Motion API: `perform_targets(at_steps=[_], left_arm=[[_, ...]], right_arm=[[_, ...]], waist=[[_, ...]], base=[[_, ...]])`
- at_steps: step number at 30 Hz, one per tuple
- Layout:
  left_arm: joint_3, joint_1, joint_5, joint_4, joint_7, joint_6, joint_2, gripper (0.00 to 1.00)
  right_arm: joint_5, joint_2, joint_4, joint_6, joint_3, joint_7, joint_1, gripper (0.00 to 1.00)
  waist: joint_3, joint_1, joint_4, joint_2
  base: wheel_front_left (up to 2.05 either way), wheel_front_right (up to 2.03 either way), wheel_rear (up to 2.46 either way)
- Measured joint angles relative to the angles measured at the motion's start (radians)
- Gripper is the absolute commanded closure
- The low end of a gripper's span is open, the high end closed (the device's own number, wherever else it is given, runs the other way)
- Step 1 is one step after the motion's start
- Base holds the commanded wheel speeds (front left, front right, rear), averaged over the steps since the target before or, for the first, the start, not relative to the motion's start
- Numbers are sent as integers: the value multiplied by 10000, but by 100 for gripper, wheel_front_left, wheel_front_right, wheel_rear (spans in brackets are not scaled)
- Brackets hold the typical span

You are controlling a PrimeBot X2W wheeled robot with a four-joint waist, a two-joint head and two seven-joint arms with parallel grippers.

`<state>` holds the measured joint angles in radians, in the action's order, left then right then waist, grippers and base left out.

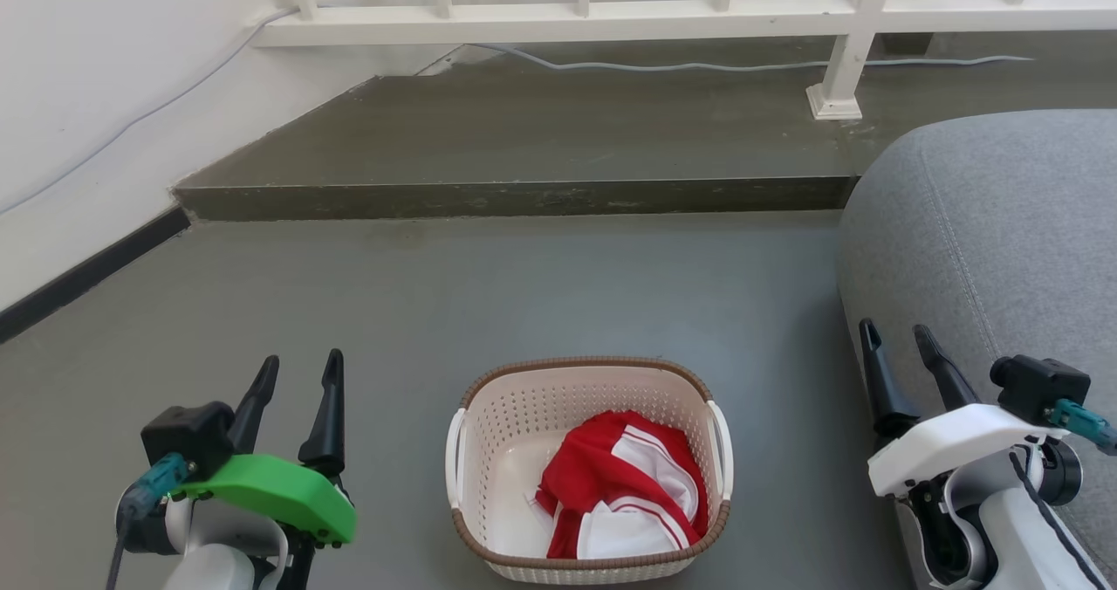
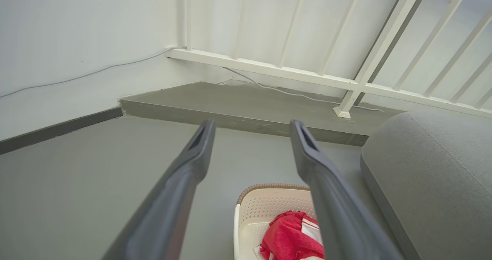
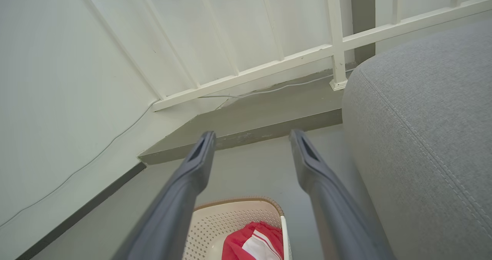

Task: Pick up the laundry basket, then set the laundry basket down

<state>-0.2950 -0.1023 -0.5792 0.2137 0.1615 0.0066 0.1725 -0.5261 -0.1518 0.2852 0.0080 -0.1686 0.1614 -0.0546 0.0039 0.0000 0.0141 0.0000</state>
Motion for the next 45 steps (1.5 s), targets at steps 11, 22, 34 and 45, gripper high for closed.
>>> perform_targets(at_steps=[11, 22, 34, 45], left_arm=[[-332, -14, 1281, 144, 430, 303, 2, 0], [-665, -254, 2644, 349, 828, 568, 6, 0], [-717, -264, 2947, 497, 874, 652, -2, 0], [-717, -264, 2949, 629, 874, 652, -4, 0]], right_arm=[[1352, 8, 134, -280, -134, 380, -1, 0], [2683, 138, 142, -541, -150, 794, 0, 0], [2924, 257, 127, -550, 0, 890, 4, 0], [2978, 288, 140, -522, 4, 890, 10, 0]], waist=[[-16, 0, 39, 0], [-17, 0, 45, 0], [-40, 0, 81, 0], [-44, 0, 68, 0]], base=[[0, 0, 0], [0, 0, 0], [0, 0, 0], [0, 0, 0]])
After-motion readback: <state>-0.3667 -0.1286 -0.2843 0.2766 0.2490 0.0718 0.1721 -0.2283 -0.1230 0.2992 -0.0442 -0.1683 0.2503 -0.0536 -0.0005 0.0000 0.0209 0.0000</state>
